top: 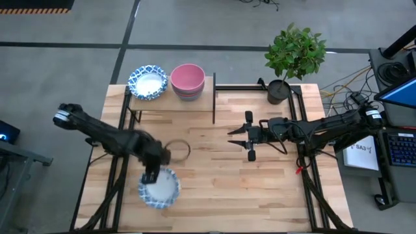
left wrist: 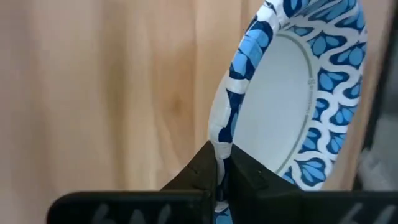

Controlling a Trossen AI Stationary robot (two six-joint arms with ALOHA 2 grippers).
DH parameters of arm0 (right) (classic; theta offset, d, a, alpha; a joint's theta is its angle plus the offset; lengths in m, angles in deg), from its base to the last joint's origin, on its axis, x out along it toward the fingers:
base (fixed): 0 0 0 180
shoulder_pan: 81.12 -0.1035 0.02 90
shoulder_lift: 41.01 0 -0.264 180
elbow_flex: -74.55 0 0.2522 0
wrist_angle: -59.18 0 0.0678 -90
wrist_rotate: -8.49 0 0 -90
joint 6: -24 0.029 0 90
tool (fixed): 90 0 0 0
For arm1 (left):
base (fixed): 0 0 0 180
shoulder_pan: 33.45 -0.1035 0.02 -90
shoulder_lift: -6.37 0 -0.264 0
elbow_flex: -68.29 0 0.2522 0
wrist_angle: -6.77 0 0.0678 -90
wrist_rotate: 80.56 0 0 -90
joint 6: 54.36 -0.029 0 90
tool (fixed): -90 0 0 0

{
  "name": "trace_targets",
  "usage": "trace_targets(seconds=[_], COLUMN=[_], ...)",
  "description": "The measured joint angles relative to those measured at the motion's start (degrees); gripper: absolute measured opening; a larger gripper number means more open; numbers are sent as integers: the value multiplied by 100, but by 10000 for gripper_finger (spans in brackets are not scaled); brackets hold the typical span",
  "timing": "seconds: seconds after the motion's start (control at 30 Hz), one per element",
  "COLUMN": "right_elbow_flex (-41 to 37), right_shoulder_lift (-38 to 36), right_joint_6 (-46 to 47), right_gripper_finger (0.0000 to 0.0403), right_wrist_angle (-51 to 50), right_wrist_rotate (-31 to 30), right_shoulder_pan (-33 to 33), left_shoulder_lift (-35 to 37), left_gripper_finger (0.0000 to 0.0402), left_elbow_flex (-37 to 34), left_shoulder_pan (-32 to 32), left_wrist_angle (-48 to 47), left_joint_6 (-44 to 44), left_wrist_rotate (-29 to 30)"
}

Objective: Place and stack bowls onto a shelf
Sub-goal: Stack the white and blue bowl on top of the shelf

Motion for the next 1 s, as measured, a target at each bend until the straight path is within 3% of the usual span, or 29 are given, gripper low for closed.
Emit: trace_targets(seconds=[0.17, 0.23, 0.33, 0.43, 0.7, 1.0], right_elbow_flex=[0, 0, 0, -2, -2, -2], right_shoulder_lift=[0, 0, -10, -18, -23, -24], right_joint_6=[-91, -152, -214, -269, -494, -644], right_gripper_finger=[121, 121, 121, 121, 121, 121], right_wrist_angle=[18, 55, 100, 214, 449, 597], right_wrist_rotate=[-2, -2, -2, -2, -2, -2], right_shoulder_pan=[0, 0, 0, 0, 0, 2], left_shoulder_lift=[785, 1104, 1429, 1603, 1693, 1009], left_gripper_finger=[1, 1, 0, 0, 0, 0], left_elbow_flex=[1084, 1570, 2421, 3303, 4768, 4815], left_shoulder_pan=[-778, -1162, -1806, -2524, -4302, -5338], left_wrist_angle=[-957, -1344, -2136, -2847, -2902, -2794], left_joint_6=[175, 473, 1444, 2020, 1289, -50], left_wrist_rotate=[863, 1841, 3801, 4824, 4820, 4414])
